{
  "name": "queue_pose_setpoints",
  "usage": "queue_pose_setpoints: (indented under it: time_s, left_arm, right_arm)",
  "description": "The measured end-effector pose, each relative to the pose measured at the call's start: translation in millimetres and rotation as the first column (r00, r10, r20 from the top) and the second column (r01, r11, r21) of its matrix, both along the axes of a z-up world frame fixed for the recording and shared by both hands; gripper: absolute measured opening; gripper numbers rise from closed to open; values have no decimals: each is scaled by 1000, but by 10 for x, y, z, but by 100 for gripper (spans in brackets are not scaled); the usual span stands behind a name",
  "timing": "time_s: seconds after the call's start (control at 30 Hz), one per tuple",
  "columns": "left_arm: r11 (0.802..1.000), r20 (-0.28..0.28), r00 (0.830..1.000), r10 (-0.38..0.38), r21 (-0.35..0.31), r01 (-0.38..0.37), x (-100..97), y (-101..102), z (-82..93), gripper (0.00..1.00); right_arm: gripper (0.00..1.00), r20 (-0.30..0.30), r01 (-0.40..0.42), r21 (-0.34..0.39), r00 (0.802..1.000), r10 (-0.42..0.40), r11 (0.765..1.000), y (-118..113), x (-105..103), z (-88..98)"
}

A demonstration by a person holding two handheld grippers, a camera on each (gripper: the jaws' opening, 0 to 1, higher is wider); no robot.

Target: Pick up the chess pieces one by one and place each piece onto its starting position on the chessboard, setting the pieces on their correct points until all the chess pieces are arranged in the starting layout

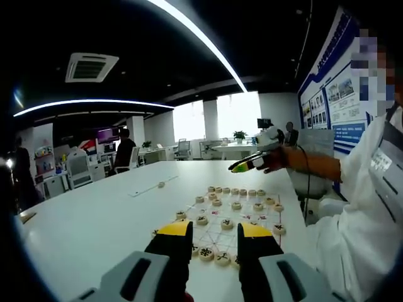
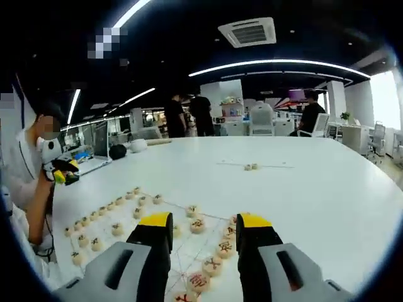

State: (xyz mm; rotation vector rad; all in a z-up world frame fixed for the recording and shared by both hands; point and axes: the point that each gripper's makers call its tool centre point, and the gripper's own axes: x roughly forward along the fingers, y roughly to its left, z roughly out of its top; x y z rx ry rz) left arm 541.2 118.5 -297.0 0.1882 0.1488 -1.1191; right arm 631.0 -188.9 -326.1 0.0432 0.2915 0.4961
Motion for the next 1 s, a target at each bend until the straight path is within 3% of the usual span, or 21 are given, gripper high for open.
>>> queue_pose_setpoints:
  time_s: [0.03,0.07,0.17,0.33,0.43,0.6,0.9,1.0]
  left_arm:
    - [1000,0,1000,0,0,0,-1,1,-1,30]
    - [1000,1,1000,-1,3,1,-7,9,-8,30]
    - [1000,1,1000,8,-4,-8,15,53,8,30]
    - [1000,2,1000,16,-12,-16,37,76,21,30]
    - [1000,-2,1000,16,-11,-16,48,81,4,30]
    - [998,-28,998,60,-28,-60,153,147,2,30]
    - [997,-34,997,74,-19,-75,189,163,-26,30]
    - [998,-37,997,67,-18,-68,201,149,-40,30]
  right_arm:
    - [40,-2,0,4,1000,0,1000,13,37,-6]
    - [40,-13,3,2,1000,-3,1000,60,220,-43]
    - [40,-36,27,-52,999,-29,998,73,544,-151]
    - [39,-53,89,-82,994,-93,993,74,1116,-298]
    - [38,-54,125,-138,990,-134,982,23,1383,-394]
    - [36,-32,183,-158,981,-190,970,-20,1873,-477]
    - [36,-34,274,-193,958,-286,942,-87,2685,-668]
    - [36,-27,309,-176,948,-318,935,-63,2782,-680]
